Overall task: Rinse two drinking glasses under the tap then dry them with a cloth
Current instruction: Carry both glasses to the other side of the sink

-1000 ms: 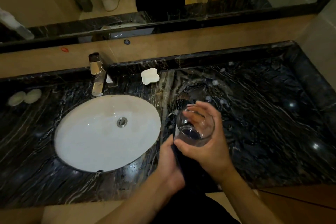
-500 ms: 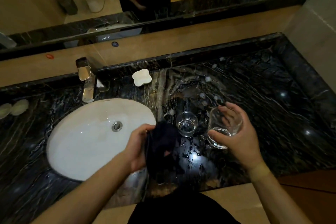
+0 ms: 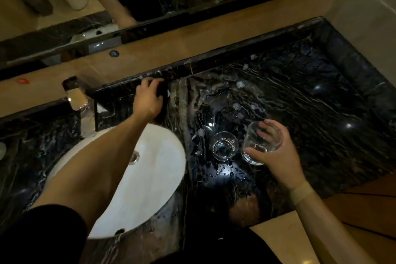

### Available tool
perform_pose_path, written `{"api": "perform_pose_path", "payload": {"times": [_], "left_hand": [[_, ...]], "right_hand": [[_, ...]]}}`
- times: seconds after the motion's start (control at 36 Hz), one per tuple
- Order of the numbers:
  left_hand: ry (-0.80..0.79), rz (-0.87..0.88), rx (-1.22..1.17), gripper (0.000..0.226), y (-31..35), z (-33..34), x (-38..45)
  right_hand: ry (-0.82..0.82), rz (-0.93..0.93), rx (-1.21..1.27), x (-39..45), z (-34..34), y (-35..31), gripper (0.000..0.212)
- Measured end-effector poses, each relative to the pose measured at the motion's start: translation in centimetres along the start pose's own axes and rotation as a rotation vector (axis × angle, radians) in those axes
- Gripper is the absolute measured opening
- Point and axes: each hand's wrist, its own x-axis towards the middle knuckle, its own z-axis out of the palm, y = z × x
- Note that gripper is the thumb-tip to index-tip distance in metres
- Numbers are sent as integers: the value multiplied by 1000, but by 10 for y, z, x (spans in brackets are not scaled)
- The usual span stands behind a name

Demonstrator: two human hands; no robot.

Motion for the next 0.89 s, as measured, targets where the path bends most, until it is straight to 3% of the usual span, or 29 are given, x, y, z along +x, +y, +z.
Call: {"api": "perform_pose_path", "payload": {"times": [0.08,0.17,0.25,0.33,0.44,0.53,0.75,0.89], "left_hand": [[-141,49,249,60,4,0,11],[-324,23,310,59,1,6,17],[-177,61,301,65,8,15,2],[6,228,164,74,26,26,-28],[-314,301,-55,121,63,41,-84],[-461,265,-256,136,76,58,-124],[-257,57,-650,107,115,96,-170],[-158,-50,-720,86,119,107,-176]], "right_hand": [[16,7,-15,-1,-1,5,86],[41,11,-34,-4,-4,8,90],[56,18,-38,-7,-7,10,88],[60,25,-37,-11,-11,10,87],[48,36,-76,-17,-17,13,84],[26,49,-64,-23,-23,18,80],[-11,59,-61,-43,-36,29,85],[-54,67,-101,-51,-42,36,82]]}}
